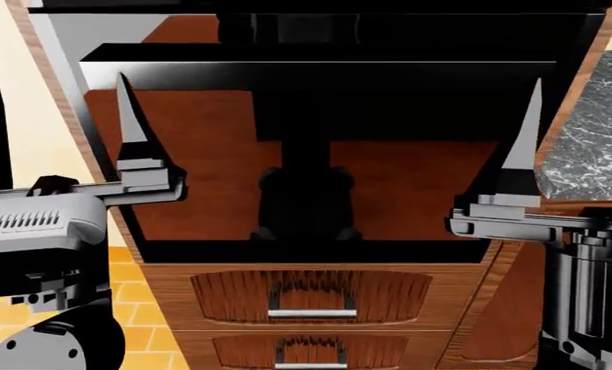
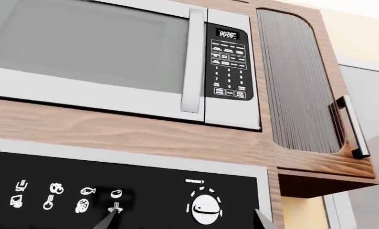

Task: Preheat the oven by turning the temperature knob.

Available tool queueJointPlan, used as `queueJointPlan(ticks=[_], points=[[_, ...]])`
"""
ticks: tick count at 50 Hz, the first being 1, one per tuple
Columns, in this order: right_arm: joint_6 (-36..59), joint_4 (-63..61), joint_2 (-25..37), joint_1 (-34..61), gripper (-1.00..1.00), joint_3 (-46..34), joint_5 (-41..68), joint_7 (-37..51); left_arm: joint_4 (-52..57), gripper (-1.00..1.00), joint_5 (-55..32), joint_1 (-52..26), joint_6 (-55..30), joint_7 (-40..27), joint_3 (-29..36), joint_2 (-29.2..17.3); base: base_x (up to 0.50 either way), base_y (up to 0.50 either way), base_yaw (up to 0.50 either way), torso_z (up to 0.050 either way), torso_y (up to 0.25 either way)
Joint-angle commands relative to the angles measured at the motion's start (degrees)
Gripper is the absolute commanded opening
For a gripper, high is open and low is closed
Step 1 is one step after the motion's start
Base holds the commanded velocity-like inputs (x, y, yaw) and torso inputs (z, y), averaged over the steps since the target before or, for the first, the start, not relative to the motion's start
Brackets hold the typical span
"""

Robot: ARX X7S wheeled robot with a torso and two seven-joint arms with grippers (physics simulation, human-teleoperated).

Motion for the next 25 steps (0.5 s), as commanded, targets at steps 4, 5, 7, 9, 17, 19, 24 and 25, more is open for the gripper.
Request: queueJointPlan(ticks=[4,5,7,9,17,19,24,25], points=[[1.74,-1.77,0.83,-0.28,1.0,-0.06,0.59,0.79,0.57,1.0,-0.54,0.06,-0.13,-0.56,0.24,-0.48,0.27,0.0,0.0,0.0,0.0],[1.98,-2.01,0.94,-0.36,1.0,0.07,0.72,0.76,0.59,1.0,-0.57,0.06,-0.14,-0.61,0.25,-0.51,0.27,0.0,0.0,0.0,0.0],[3.29,-2.73,0.86,-0.07,1.0,0.31,1.0,0.96,0.65,1.0,-0.61,0.06,-0.21,-0.71,0.27,-0.57,0.12,0.0,0.0,0.0,0.0],[3.22,-2.35,0.78,0.11,1.0,0.1,0.77,1.24,0.77,1.0,-0.74,0.05,-0.29,-0.78,0.24,-0.65,0.0,0.0,0.0,0.0,0.0],[2.31,-1.6,1.0,0.07,1.0,-1.34,-0.48,1.8,0.83,1.0,-0.99,0.1,0.08,-0.97,0.37,-0.95,0.0,0.0,0.0,0.0,0.0],[2.32,-1.44,1.08,0.13,1.0,-1.47,-0.37,1.87,0.71,1.0,-0.92,0.03,0.09,-1.1,0.46,-0.97,0.0,0.0,0.0,0.0,0.0],[1.89,-0.9,1.29,0.24,1.0,-2.0,-0.61,2.2,0.3,1.0,-1.85,0.4,1.43,-0.71,0.32,-1.19,0.0,0.0,0.0,0.0,0.0],[2.04,-1.05,1.33,0.21,1.0,-2.04,-0.53,2.23,0.51,1.0,-2.74,0.7,2.05,-0.11,0.16,-1.44,0.0,0.0,0.0,0.017,0.0]])
